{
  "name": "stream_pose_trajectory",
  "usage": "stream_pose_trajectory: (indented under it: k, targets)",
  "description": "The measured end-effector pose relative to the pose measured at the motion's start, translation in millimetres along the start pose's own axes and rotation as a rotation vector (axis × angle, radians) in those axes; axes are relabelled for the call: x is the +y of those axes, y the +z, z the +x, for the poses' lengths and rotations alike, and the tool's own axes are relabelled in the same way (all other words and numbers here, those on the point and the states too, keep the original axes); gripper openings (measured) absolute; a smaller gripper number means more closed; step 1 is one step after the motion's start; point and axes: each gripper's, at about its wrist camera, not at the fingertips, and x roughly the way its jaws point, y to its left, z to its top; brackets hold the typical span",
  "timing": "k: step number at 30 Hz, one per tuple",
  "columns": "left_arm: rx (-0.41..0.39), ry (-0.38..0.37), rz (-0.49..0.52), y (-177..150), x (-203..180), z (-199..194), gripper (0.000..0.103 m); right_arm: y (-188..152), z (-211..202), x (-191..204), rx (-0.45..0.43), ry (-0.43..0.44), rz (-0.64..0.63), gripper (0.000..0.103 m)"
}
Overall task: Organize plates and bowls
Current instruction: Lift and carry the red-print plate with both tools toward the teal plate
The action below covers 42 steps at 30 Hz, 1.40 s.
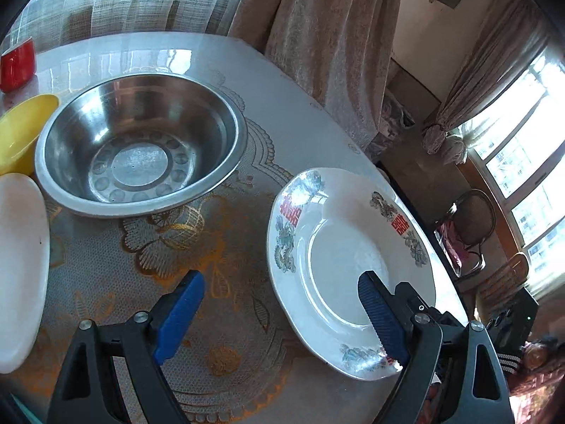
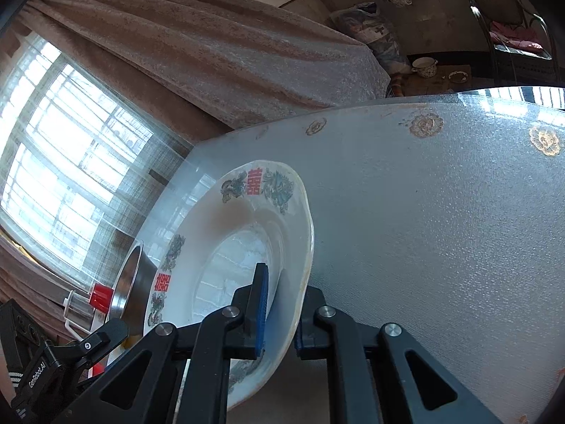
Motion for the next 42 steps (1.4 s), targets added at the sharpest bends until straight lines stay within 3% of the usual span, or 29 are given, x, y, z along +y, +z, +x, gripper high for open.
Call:
stream_pose_trajectory:
  k: [5,11,14,17,21,23,42]
  targets:
    - [0.046,-0.038,0.022,3,-5,16,0.084,1,1,2,0.001,-0.005,-0.005,0.011]
    - [0.073,-0.041,0.045,2,-16,27,0.066,1,1,2,0.001,-0.005,-0.005,0.011]
    - [0.067,-0.026,0.088,3,-22,31,0.056,1,1,1,0.001,-0.004,-0.004,0.011]
    - [0.046,0.0,0.109,3,-23,32,0.054,1,1,2,0.002,-0.003,-0.006,0.011]
    - [-0.022,0.078,0.189,-6,-22,34,0.032,1,1,1,0.001,-0.001,-0.002,0.011]
    - [-0.047,0.064,0.22,-11,-21,33,0.032,1,1,2,0.001,-0.001,-0.002,0.011]
    - [-0.046,-0.057,0.122,-43,3,0,0.025,-5,-2,4,0.025,0.015,-0.027,0.012]
